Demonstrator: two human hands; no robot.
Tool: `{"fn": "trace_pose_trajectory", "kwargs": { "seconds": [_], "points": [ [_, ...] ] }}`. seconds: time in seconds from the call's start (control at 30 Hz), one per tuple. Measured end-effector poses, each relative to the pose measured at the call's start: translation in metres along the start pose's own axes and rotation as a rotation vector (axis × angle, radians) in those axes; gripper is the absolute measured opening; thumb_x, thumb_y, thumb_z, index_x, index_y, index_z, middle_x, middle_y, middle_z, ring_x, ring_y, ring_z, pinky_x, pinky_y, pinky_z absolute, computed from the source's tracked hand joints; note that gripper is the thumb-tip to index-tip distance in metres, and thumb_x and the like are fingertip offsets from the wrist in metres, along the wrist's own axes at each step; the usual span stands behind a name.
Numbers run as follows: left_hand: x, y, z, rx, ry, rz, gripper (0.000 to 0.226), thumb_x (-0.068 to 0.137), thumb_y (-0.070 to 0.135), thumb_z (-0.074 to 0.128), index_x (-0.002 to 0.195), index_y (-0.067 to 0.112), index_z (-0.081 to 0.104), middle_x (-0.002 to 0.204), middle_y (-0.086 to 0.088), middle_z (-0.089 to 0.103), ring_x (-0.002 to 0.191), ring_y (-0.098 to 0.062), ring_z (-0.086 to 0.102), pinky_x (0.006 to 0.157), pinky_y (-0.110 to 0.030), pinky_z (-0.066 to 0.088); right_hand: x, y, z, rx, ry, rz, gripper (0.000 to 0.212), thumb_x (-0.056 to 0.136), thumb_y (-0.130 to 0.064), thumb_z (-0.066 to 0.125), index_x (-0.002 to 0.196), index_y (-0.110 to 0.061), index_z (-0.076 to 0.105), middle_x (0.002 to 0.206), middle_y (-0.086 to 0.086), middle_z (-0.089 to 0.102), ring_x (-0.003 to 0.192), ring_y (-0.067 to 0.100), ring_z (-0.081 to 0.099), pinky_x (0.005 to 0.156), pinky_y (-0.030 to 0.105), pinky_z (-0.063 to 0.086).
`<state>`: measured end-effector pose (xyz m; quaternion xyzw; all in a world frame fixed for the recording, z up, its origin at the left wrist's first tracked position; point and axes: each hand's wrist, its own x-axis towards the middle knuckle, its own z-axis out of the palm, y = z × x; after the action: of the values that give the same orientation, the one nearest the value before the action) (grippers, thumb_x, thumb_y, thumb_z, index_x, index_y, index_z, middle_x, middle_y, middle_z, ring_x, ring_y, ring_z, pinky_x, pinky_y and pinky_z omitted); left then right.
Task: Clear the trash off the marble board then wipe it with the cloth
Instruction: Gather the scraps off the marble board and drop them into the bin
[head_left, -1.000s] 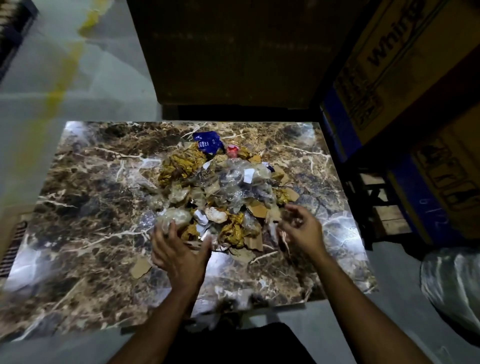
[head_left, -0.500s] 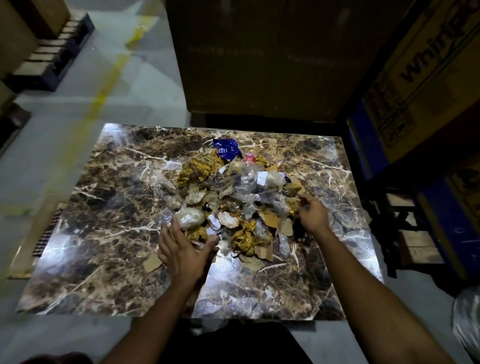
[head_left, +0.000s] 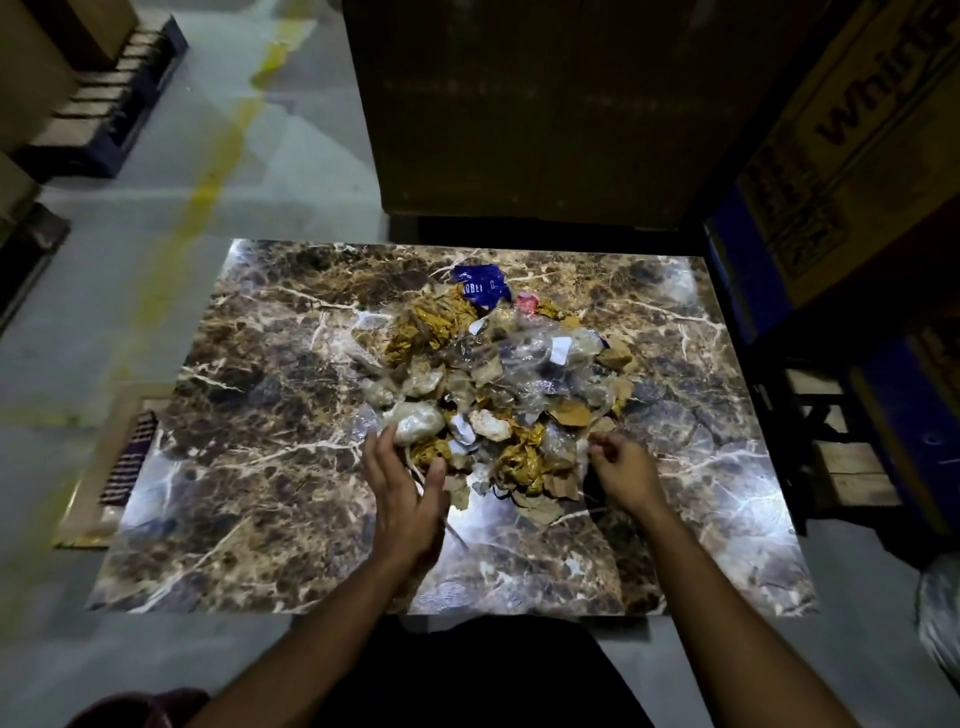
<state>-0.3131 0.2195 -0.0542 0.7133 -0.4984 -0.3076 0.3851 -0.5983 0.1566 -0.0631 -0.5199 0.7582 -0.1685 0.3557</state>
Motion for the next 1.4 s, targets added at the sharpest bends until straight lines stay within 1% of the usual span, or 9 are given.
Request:
{"fn": "trace_pose_trajectory", "kwargs": {
  "seconds": [0.13, 0.23, 0.47, 0.6, 0.8, 1.0, 1.17, 1.3, 1.4],
  "points": [
    [0.009, -0.011, -0.025, -0.021, 0.131, 0.01, 0.072, 0.094, 0.057, 0.041, 0.149, 0.011, 0.031, 0.154, -0.01, 0.024, 0.133, 0.004, 0.024, 0.108, -0.035, 0.032, -0.029, -0.01, -0.001, -0.015, 0.26, 0.049, 0.018, 0.096, -0.012, 0.063, 0.111, -0.011, 0.072, 0.103, 0.013, 0.075, 0.084, 0.025, 0.065, 0.071, 0.028, 0.043],
    [0.014, -0.039, -0.047, -0.07, 0.012, -0.081, 0.065, 0.096, 0.057, 0.04, 0.149, 0.021, 0.033, 0.149, -0.004, 0.032, 0.132, -0.016, 0.04, 0.102, -0.036, 0.038, -0.071, -0.04, 0.014, -0.06, 0.289, -0.146, 0.009, 0.096, -0.011, 0.062, 0.099, -0.017, 0.068, 0.086, 0.002, 0.071, 0.066, 0.008, 0.058, 0.056, 0.02, 0.039],
    [0.038, -0.036, -0.061, -0.422, -0.225, -0.319, 0.044, 0.106, 0.028, 0.047, 0.149, 0.024, 0.036, 0.144, 0.003, 0.039, 0.131, -0.016, 0.043, 0.085, -0.016, 0.042, -0.107, -0.103, 0.124, -0.501, -0.411, -0.731, 0.024, 0.091, -0.026, 0.043, 0.108, -0.023, 0.06, 0.106, 0.002, 0.058, 0.097, 0.025, 0.059, 0.075, 0.037, 0.051],
    [0.047, -0.034, -0.062, -0.538, -0.252, -0.346, 0.044, 0.106, 0.029, 0.045, 0.149, 0.025, 0.034, 0.145, -0.001, 0.036, 0.132, -0.019, 0.042, 0.099, -0.032, 0.041, -0.097, -0.118, 0.159, -0.515, -0.337, -0.628, 0.029, 0.091, -0.015, 0.047, 0.117, -0.01, 0.059, 0.12, 0.013, 0.053, 0.111, 0.035, 0.054, 0.087, 0.042, 0.049],
    [0.048, -0.048, -0.06, -0.567, -0.177, -0.49, 0.056, 0.097, 0.053, 0.052, 0.138, 0.016, 0.043, 0.1, 0.002, 0.053, 0.081, -0.015, 0.049, 0.071, -0.031, 0.041, -0.101, -0.115, 0.143, -0.346, -0.266, -0.576, 0.034, 0.091, -0.02, 0.047, 0.121, -0.012, 0.063, 0.119, 0.008, 0.058, 0.109, 0.028, 0.057, 0.087, 0.038, 0.052],
    [0.053, -0.041, -0.047, -0.594, -0.224, -0.506, 0.036, 0.106, 0.042, 0.045, 0.137, 0.023, 0.045, 0.127, -0.007, 0.054, 0.107, -0.029, 0.059, 0.095, -0.042, 0.05, -0.095, -0.116, 0.099, -0.201, -0.162, -0.566, 0.031, 0.096, -0.023, 0.053, 0.124, -0.019, 0.066, 0.116, -0.002, 0.063, 0.097, 0.014, 0.063, 0.085, 0.033, 0.055],
    [0.091, -0.03, -0.055, -0.267, -0.037, -0.459, 0.035, 0.107, 0.038, 0.044, 0.134, 0.016, 0.05, 0.127, -0.007, 0.052, 0.106, -0.025, 0.053, 0.083, -0.035, 0.041, -0.064, -0.133, 0.039, -0.037, 0.127, -0.598, 0.022, 0.09, -0.002, 0.067, 0.106, -0.014, 0.076, 0.098, -0.004, 0.072, 0.076, -0.002, 0.063, 0.073, 0.011, 0.054],
    [0.146, -0.033, -0.063, -0.122, -0.06, -0.383, 0.036, 0.107, 0.042, 0.041, 0.126, 0.014, 0.054, 0.128, -0.018, 0.056, 0.108, -0.035, 0.055, 0.075, -0.034, 0.04, -0.005, -0.138, -0.024, 0.078, 0.455, -0.43, 0.019, 0.091, -0.002, 0.062, 0.1, -0.011, 0.077, 0.092, 0.001, 0.072, 0.079, 0.012, 0.065, 0.067, 0.009, 0.045],
    [0.179, -0.021, -0.06, -0.075, -0.089, -0.358, 0.045, 0.106, 0.047, 0.04, 0.136, 0.016, 0.054, 0.139, -0.015, 0.053, 0.123, -0.035, 0.052, 0.098, -0.045, 0.043, 0.055, -0.109, -0.059, 0.067, 0.436, -0.207, 0.02, 0.094, -0.006, 0.061, 0.109, -0.006, 0.074, 0.102, 0.012, 0.074, 0.092, 0.027, 0.068, 0.073, 0.023, 0.045]
  ]
}}
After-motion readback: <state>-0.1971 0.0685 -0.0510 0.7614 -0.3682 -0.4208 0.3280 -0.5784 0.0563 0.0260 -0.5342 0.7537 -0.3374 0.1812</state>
